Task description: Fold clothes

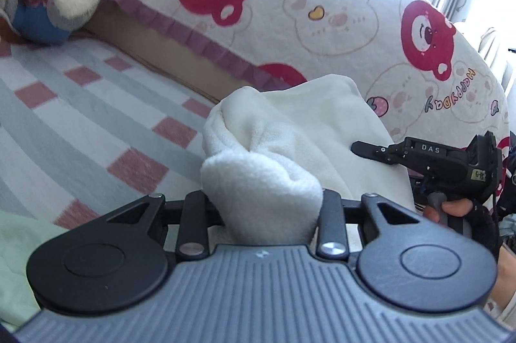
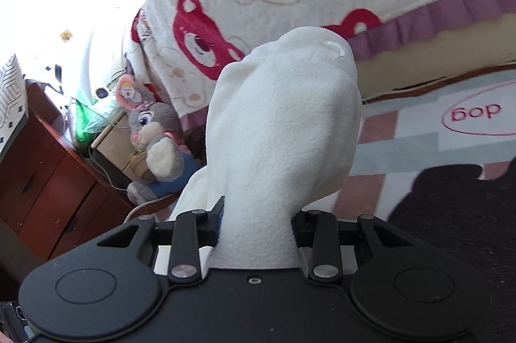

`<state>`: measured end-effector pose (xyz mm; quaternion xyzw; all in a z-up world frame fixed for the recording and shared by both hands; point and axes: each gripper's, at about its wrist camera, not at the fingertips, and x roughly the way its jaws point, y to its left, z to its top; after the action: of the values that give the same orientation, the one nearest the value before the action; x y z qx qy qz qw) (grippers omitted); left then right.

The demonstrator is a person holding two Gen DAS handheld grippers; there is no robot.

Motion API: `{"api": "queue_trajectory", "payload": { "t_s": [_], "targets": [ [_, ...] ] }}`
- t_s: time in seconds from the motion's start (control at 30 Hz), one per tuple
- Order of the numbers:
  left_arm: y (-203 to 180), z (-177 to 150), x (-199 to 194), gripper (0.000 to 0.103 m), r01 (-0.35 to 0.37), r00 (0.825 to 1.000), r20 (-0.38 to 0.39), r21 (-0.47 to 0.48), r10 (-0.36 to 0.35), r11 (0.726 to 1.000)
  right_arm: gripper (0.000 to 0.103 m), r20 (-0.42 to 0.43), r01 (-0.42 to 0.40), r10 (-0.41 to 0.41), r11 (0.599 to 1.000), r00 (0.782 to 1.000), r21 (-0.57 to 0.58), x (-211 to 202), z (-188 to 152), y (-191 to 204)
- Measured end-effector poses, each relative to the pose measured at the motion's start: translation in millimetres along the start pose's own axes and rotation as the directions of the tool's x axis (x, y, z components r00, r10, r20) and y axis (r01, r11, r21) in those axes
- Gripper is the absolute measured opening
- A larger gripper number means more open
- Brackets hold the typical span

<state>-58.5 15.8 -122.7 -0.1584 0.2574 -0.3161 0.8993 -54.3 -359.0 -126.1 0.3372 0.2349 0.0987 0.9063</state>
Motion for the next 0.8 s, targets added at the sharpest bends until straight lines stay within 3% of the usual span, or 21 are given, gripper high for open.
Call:
{"api": "queue_trajectory", "payload": {
  "t_s": [0.23, 0.33, 0.43, 0.5, 0.6, 0.7, 0.8],
  "targets": [
    [13, -1, -13, 0.031, -0.029, 1.000, 0.009, -0.016, 0.029, 0.999, 0.040, -0.030, 0.000, 0.000, 1.000, 1.000, -0.004, 16, -10, 18],
    [29, -9, -4, 0.031, -0.057, 0.997, -0.063, -0.059, 0.053, 0.997, 0.044, -0.097, 0.084, -0.082, 0.996, 0.992, 0.017, 32, -20, 12],
    [49, -20, 14, 0.033, -0.098, 0.981, -0.179, -0.125, 0.074, 0.987, 0.050, -0.192, 0.220, -0.203, 0.973, 0.960, 0.073, 48, -34, -4],
    [64, -27, 16, 0.038, -0.104, 0.979, -0.198, -0.242, 0.056, 0.965, 0.056, -0.208, 0.270, -0.244, 0.956, 0.947, 0.112, 49, -44, -15],
    [82, -33, 14, 0.040, -0.062, 0.983, -0.184, -0.386, -0.011, 0.920, 0.065, -0.203, 0.236, -0.193, 0.947, 0.960, 0.216, 37, -54, -29],
    [89, -36, 19, 0.045, -0.045, 0.981, -0.189, -0.415, -0.037, 0.909, 0.071, -0.206, 0.190, -0.130, 0.932, 0.970, 0.310, 30, -66, -44],
    [93, -39, 27, 0.043, -0.019, 0.979, -0.190, -0.436, -0.072, 0.900, 0.077, -0.221, 0.154, -0.072, 0.912, 0.973, 0.380, 37, -76, -55]
  ]
}}
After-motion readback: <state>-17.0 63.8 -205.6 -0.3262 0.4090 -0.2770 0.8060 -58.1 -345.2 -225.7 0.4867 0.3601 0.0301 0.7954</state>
